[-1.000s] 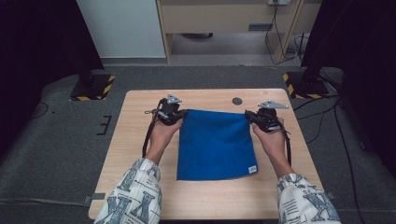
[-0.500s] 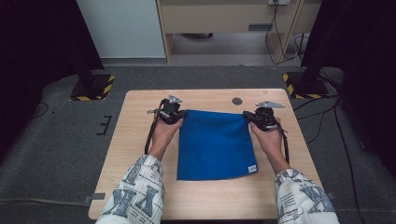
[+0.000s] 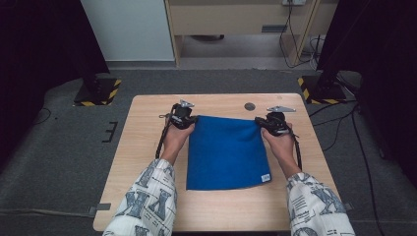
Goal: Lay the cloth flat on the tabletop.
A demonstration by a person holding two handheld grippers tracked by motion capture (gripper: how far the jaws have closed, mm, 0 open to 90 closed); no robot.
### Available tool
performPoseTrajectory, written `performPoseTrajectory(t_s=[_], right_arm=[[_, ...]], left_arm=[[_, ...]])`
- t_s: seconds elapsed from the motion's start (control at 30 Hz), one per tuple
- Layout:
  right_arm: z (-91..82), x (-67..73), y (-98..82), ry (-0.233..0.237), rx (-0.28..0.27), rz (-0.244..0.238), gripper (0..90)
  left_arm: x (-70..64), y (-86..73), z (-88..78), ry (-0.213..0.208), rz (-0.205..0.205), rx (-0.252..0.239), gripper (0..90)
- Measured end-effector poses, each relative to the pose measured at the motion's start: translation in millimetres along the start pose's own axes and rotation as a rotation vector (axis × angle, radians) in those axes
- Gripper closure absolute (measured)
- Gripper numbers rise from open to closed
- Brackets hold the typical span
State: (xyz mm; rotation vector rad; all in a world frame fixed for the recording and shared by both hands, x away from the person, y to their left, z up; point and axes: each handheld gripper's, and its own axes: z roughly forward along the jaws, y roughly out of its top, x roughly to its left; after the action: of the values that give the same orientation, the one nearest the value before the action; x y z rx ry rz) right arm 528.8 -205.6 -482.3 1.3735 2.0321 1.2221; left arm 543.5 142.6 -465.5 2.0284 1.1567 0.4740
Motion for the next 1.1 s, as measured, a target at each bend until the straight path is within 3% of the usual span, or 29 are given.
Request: performPoseTrajectory(t_s=[0.23, 0.43, 0.47, 0.57, 0.67, 0.73, 0.93, 1.1], right_arm=[[10.9, -1.8, -0.2, -0.005, 0.019, 0.007, 84.4], [20.7, -3.7, 0.2, -0.021, 0.034, 0.018, 81.5], [22.1, -3.8, 0.4, -0.028, 0.034, 0.019, 78.0], [23.8, -3.8, 0.7, -0.056, 0.012, 0.042, 53.3], [22.8, -0.2, 1.1, -0.097, 0.019, 0.01, 35.5], [19.7, 0.9, 2.5, -0.117, 0.013, -0.004, 30.3], [6.7, 6.9, 11.7, -0.114, -0.042, -0.012, 22.0], [-5.7, 13.8, 14.9, -0.096, -0.038, -0.034, 18.0]], left_arm=[[4.6, -5.8, 12.8, -0.002, -0.014, 0.026, 86.1], [8.1, -8.4, 19.4, 0.01, -0.03, 0.017, 84.5], [8.7, -8.7, 20.4, 0.021, -0.03, 0.012, 80.8], [10.8, -8.4, 20.9, 0.062, -0.046, -0.007, 56.3], [11.4, -7.0, 17.6, 0.076, -0.046, -0.02, 40.9], [11.1, -5.7, 14.1, 0.072, -0.042, -0.027, 38.3], [6.3, -0.5, -0.8, 0.062, -0.023, -0.054, 33.6], [-0.6, 1.3, -17.6, 0.048, 0.002, -0.072, 29.3]])
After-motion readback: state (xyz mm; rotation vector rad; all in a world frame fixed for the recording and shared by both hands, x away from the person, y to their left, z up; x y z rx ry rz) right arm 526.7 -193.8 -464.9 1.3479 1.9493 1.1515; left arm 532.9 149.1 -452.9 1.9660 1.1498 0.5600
